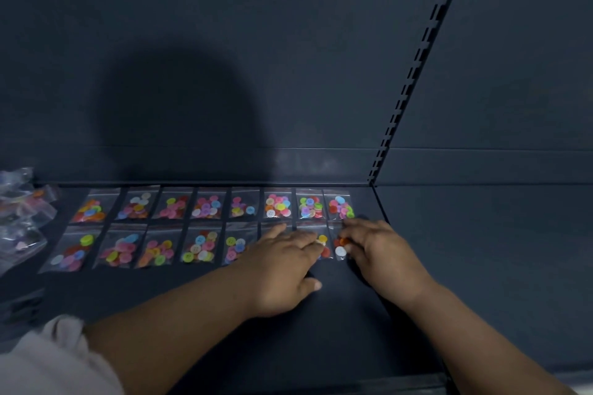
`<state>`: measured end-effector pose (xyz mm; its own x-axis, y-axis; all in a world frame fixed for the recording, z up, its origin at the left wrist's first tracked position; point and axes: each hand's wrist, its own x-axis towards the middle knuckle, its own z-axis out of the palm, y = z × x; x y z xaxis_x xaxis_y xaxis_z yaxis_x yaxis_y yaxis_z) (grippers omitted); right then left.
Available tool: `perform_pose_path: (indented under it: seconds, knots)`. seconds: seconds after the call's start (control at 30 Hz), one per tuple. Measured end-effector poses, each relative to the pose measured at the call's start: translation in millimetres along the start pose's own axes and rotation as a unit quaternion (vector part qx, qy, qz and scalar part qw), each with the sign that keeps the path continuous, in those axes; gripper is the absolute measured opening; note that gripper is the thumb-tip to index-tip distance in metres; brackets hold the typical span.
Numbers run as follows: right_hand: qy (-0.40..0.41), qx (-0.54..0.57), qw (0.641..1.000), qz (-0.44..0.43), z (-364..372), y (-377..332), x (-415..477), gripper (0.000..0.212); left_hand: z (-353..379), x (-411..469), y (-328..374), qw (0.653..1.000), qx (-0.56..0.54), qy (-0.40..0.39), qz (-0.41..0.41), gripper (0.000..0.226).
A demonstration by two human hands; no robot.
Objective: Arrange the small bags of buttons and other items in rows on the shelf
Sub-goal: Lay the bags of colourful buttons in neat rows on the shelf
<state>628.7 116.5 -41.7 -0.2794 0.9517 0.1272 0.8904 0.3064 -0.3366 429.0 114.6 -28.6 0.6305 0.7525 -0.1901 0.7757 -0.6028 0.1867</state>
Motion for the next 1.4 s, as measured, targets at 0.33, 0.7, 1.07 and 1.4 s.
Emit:
perform_pose_path:
  seconds: [0.33,0.7,1.07,1.4]
  knots:
    - [-0.006,0.001,1.000,0.008,-3,-3,-1,0.020,3,1,-3,1.000,-0.009,0.020,0.005,0.066]
    - [0.004,-0.017,1.000,0.009,-10,-29,7,0.033,-4,-20,-17,0.992,-0.022,0.123,-0.032,0.065]
    - [-0.006,-0.050,0.996,-0.071,5,-125,44,0.047,-25,-99,-87,0.969,0.043,0.178,-0.164,0.062]
    - [-0.044,-0.056,0.980,-0.188,50,-267,79,0.054,-30,-240,-172,0.928,0.052,0.230,-0.288,0.064]
